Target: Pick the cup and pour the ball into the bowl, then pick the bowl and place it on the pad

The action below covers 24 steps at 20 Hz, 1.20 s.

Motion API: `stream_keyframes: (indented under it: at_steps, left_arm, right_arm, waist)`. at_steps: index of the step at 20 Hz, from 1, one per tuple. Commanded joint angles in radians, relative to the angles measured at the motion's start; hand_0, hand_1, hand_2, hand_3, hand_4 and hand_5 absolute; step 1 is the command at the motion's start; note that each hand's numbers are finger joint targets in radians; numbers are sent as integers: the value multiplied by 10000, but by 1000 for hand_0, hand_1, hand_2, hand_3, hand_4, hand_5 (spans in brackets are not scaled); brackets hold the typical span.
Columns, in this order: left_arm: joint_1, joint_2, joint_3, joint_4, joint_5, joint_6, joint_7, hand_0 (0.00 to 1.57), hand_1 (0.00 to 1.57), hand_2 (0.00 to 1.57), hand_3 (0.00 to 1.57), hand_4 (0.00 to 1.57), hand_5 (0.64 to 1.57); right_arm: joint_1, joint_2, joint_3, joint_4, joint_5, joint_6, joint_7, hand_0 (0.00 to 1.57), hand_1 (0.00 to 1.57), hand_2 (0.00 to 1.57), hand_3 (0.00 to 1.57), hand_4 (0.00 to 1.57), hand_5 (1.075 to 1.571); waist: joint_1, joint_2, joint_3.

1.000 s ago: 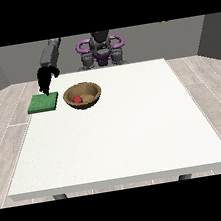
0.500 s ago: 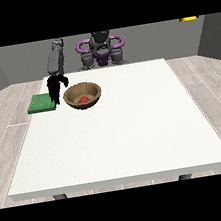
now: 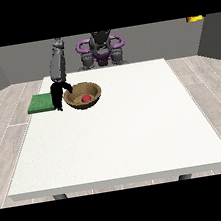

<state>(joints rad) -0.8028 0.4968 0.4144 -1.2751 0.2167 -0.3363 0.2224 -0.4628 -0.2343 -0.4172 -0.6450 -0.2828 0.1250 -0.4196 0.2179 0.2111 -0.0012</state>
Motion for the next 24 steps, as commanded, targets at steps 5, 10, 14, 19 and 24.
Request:
stream_keyframes:
  at_steps: [5, 10, 14, 19, 24]
  left_arm:
    - [850, 146, 105, -872, 536, -274, -34, 0, 0, 0, 0, 1019, 1536]
    - [446, 948, 587, -168, 796, -384, -117, 0, 0, 0, 0, 1022, 1537]
    - [402, 1039, 589, -732, 1322, -422, 539, 0, 0, 0, 0, 1022, 1543]
    - [49, 1436, 898, -560, 1489, -616, 351, 0, 0, 0, 0, 1024, 1537]
    - [107, 1338, 906, -508, 1663, -658, 405, 0, 0, 0, 0, 1112, 1519]
  right_arm:
    - [-759, -549, -294, 1118, -245, 156, -284, 0, 0, 0, 0, 452, 1547]
    - [-1378, 405, 423, 936, 192, -567, -347, 0, 0, 0, 0, 463, 1550]
    - [-1248, 225, 32, 1575, -32, -649, -753, 0, 0, 0, 0, 498, 1556]
    - [-144, -316, 228, 1835, 691, -1991, -214, 1571, 1571, 1571, 1545, 913, 1470]
    - [68, -1063, 409, 1538, 1021, -2762, 347, 1571, 1571, 1571, 1413, 922, 1525]
  waist:
    - [293, 408, 22]
    - [-289, 365, 15]
    - [32, 582, 24]
    - [145, 1259, 8]
    - [270, 1112, -16]
